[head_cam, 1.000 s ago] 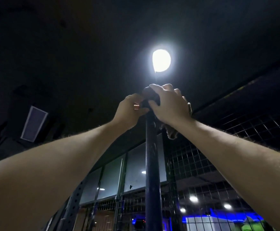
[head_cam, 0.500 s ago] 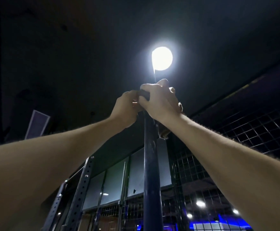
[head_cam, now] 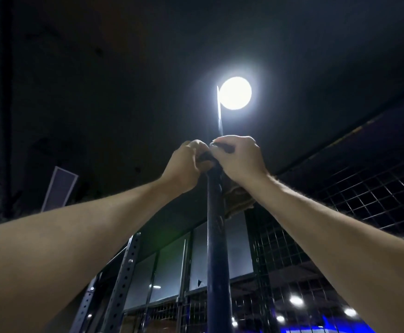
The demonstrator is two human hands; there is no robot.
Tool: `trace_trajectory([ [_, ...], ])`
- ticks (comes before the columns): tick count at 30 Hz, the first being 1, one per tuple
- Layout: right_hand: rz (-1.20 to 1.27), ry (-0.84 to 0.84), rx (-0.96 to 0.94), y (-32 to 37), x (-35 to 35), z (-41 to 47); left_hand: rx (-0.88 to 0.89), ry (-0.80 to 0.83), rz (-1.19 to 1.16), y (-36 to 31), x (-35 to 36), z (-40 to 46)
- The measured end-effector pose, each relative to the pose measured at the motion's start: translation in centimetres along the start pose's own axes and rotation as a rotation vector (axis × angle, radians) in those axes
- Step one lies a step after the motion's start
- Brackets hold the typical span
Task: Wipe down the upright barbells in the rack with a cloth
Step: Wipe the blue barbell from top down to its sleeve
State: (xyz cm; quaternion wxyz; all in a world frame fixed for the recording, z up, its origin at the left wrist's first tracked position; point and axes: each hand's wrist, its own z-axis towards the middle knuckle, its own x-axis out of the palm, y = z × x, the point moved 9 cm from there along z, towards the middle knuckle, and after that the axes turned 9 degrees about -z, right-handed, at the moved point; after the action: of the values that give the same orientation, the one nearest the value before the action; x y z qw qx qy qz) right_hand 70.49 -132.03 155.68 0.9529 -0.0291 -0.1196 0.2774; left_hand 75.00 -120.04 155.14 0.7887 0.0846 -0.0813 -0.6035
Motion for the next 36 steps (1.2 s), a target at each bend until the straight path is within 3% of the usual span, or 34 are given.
trace_trajectory([
  [3,-0.149,0.021,-0.013,1.6,0.7,0.0,0.004,0.015,-0.019,-0.4,-0.4,0.3],
  [5,-0.083,-0.025,0.014,1.1,0.5,0.0,0.002,0.031,-0.014,-0.4,-0.6,0.6],
  [13,0.693,-0.146,0.389,-5.4,2.4,-2.4,0.010,0.007,0.062,1.1,-1.5,0.5],
  [15,0.742,-0.118,0.469,-6.1,3.4,-2.8,-0.001,0.009,0.061,1.7,-1.5,0.4],
  [19,0.625,-0.037,0.566,-6.3,3.9,-2.3,-0.032,0.022,0.040,2.9,-1.6,0.1],
  [23,0.118,-0.012,0.196,-1.2,2.5,-0.1,-0.007,0.025,0.023,2.8,-1.4,-0.2],
  [26,0.012,-0.002,0.088,0.5,2.6,-0.3,-0.020,0.026,-0.020,2.6,-1.0,-0.1],
  [29,0.162,-0.061,0.140,-1.6,2.7,-0.7,-0.002,0.019,-0.009,2.7,-0.8,0.0],
  [36,0.794,-0.081,0.555,-8.7,6.0,-3.8,-0.023,-0.033,-0.124,5.0,-0.4,-0.5],
])
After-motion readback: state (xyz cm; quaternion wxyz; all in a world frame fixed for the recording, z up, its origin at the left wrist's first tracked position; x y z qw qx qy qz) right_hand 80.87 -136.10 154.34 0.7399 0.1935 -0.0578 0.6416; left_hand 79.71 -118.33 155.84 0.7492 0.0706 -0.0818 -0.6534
